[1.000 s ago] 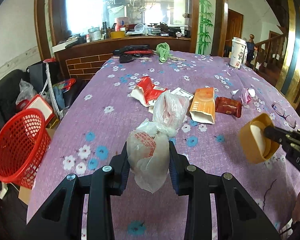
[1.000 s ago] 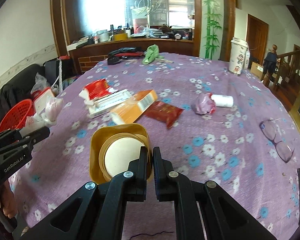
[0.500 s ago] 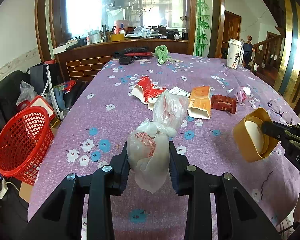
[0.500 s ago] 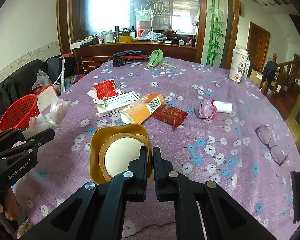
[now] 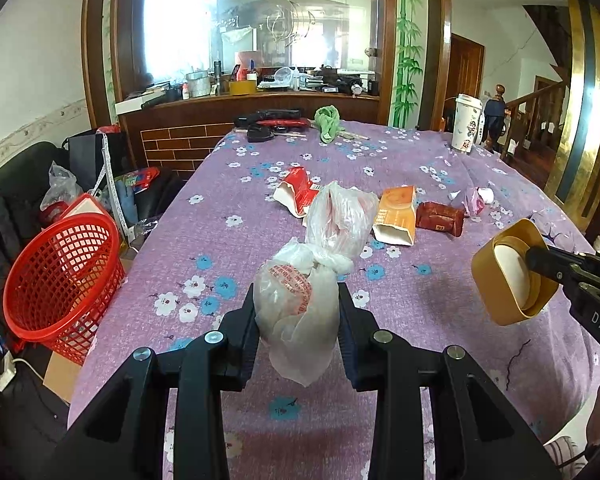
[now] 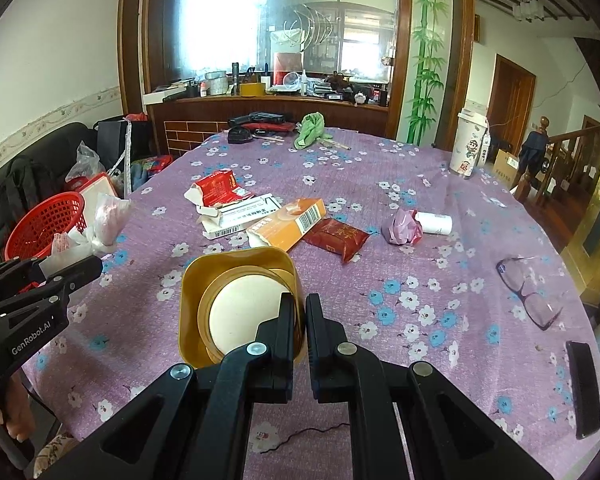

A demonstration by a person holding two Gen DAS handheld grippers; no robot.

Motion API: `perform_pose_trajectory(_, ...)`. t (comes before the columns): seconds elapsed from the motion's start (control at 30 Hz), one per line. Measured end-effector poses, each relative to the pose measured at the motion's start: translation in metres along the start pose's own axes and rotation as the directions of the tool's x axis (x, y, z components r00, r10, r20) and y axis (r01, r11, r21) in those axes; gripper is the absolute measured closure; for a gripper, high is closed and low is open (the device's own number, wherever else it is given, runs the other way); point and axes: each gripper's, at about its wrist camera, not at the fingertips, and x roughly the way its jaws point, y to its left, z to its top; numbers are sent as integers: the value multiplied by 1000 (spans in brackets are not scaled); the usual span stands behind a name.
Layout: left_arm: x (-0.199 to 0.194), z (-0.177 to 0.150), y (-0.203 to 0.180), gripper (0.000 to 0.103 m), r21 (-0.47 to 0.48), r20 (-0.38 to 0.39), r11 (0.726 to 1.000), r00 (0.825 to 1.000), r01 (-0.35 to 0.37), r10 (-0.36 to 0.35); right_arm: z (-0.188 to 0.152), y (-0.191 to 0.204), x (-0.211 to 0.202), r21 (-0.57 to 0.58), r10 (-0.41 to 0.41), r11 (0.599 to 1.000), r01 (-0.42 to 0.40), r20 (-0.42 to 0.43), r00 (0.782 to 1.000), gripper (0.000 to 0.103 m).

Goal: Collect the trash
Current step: 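Lift the yellow container and plastic bag up off the table with both tools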

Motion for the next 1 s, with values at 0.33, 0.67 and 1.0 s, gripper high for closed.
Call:
perform_pose_trajectory(0.33, -4, -3, 2, 70, -2, 9, 1000, 1000, -17, 17, -3, 2, 3, 2, 10, 1000, -10, -4, 1000, 97)
perform_pose_trajectory(0.67, 4, -5, -2, 70, 6, -6, 1000, 1000, -17, 17, -9, 0, 8, 11, 18, 1000, -18, -21, 1000, 97)
perform_pose_trajectory(1.0, 1, -7, -1, 70, 0, -2, 1000, 1000, -12, 12, -10, 6, 5, 9, 21, 1000, -21, -23, 1000, 97)
